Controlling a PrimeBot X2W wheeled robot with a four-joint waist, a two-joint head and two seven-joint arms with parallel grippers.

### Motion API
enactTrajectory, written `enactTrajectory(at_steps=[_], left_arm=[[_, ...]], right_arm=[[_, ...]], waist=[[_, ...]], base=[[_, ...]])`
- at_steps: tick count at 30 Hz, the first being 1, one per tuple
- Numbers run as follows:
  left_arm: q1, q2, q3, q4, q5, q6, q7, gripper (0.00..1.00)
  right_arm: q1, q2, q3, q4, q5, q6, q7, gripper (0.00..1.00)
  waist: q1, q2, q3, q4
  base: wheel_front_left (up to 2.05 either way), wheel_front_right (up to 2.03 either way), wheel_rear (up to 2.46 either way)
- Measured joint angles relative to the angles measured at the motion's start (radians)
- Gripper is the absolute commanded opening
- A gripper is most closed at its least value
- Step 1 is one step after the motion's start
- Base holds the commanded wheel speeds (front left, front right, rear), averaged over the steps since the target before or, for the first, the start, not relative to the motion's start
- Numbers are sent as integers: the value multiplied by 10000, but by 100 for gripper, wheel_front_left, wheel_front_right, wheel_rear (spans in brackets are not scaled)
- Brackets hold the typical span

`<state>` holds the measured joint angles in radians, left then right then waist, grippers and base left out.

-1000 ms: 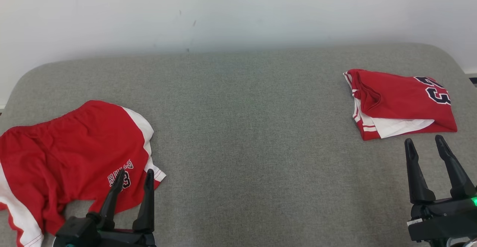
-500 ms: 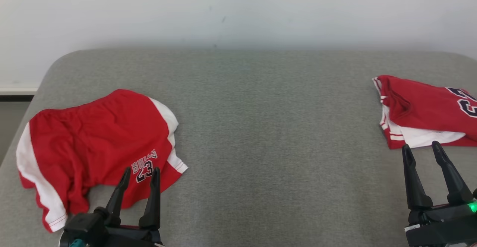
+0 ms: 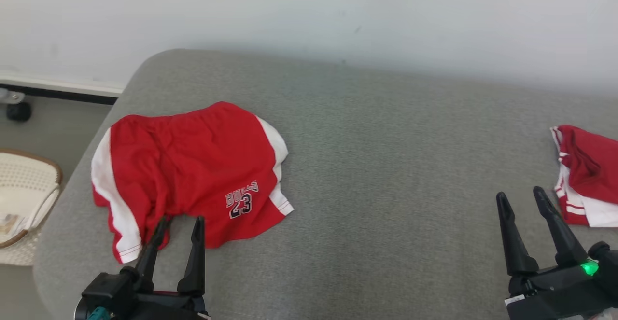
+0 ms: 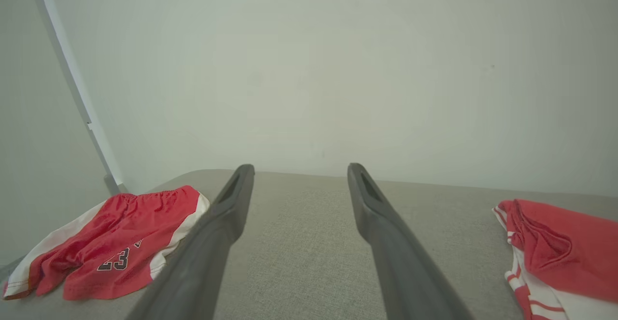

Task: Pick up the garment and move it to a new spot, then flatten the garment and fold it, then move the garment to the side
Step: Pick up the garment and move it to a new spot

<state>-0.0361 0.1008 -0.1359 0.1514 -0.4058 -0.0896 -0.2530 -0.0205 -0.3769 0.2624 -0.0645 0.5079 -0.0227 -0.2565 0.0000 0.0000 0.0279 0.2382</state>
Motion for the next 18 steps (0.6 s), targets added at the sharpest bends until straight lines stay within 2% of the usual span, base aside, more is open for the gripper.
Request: enactTrajectory(at_steps=[11, 18], left_arm=[[11, 111, 245, 8, 0, 2, 0, 100], [9, 234, 481, -75, -6, 6, 0, 100]], right_arm=[[-477, 234, 408, 221, -157, 291, 0, 100], [-888, 286, 654, 334, -339, 431, 0, 100]], waist=[[0, 0, 113, 875], [0, 0, 516, 1063]], base=[[0, 0, 0], [0, 0, 0]])
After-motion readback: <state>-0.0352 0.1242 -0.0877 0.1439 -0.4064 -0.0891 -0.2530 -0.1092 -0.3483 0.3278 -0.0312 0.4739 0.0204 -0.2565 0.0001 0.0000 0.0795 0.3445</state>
